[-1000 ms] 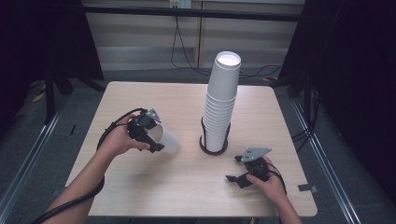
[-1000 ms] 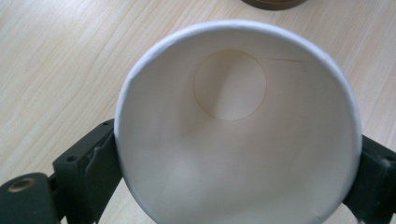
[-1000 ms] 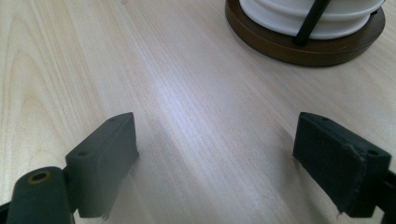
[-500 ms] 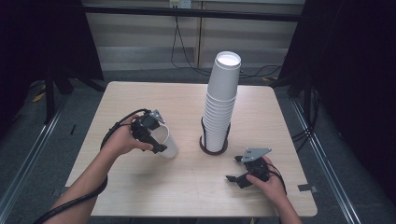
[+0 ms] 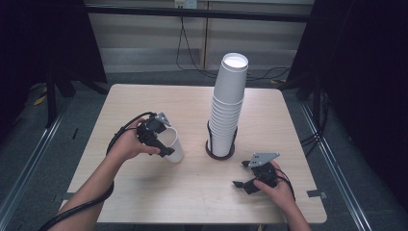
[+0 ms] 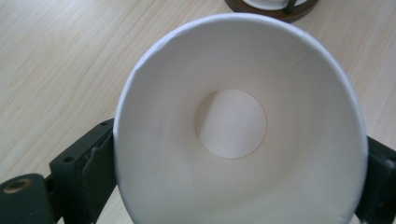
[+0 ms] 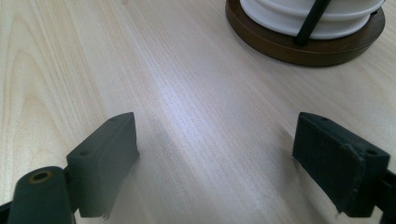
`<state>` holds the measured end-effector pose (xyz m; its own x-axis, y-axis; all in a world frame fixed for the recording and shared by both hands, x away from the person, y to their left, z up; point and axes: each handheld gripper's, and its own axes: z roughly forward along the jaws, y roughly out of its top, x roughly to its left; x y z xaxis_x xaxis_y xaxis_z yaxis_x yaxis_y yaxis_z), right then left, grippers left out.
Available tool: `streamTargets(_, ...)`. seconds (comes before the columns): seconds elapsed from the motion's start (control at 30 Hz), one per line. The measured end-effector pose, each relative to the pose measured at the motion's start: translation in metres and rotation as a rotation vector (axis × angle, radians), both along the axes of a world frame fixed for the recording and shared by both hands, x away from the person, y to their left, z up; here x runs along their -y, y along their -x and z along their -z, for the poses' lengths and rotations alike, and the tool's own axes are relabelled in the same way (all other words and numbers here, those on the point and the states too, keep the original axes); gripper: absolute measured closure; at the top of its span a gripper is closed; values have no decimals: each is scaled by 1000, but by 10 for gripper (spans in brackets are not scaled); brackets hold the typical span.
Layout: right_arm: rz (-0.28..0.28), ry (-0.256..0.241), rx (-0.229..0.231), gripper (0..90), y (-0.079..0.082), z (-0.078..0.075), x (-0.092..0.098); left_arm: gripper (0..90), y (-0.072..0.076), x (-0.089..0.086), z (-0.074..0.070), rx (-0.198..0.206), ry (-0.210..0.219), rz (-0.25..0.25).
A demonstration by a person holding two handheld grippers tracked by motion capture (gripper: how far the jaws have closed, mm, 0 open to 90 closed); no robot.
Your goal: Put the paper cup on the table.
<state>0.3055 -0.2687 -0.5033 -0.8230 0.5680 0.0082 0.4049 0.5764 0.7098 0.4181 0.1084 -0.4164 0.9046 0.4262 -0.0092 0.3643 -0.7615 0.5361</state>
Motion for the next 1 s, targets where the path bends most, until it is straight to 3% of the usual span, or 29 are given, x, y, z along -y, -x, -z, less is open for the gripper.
streamTargets(1.0,0,-1,0,136,0,0,0,67,-2,4,7,11,35,4)
